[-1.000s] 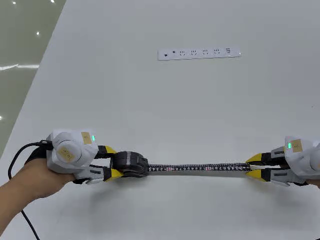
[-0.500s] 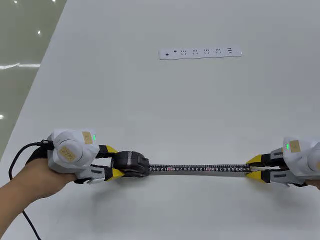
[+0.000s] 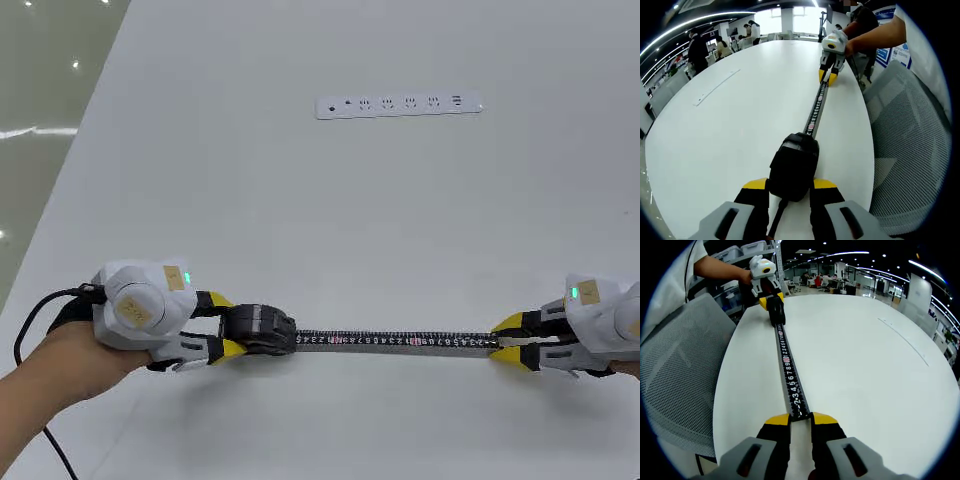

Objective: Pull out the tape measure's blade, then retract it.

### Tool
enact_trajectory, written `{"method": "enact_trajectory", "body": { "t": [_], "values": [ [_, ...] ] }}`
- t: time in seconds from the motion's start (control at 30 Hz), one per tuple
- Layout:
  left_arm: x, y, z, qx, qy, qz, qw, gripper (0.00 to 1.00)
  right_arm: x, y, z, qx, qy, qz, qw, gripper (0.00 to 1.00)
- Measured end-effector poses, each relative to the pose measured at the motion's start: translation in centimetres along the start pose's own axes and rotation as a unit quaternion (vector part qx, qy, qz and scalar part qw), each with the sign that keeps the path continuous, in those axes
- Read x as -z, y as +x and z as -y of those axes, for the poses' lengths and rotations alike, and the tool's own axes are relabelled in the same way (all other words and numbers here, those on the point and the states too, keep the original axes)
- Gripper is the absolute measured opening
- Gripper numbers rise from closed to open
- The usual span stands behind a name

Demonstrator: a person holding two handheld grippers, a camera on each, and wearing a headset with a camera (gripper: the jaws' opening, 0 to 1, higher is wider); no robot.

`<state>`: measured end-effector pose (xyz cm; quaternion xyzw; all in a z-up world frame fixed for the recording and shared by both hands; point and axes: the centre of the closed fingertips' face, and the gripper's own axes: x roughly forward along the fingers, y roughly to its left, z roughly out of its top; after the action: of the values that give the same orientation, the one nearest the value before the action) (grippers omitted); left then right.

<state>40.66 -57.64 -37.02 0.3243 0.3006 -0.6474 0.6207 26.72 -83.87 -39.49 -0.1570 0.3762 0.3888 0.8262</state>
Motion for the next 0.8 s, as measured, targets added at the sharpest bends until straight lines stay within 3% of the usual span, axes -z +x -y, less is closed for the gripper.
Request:
{"method": "enact_trajectory", "body": {
  "t": [0.6,0.8],
  "values": [
    [0.16,-0.14,0.03,-0.006,-0.009,-0.003,0.9999,0.31,-0.23,-0.19,-0.13,0.003,0.001,0.006,1.0000,0.23],
    [0.14,-0.56,0.43,-0.008,-0.033,0.009,0.9994,0.36,-0.26,-0.26,-0.41,0.007,0.017,0.011,0.9998,0.27]
  ]
}}
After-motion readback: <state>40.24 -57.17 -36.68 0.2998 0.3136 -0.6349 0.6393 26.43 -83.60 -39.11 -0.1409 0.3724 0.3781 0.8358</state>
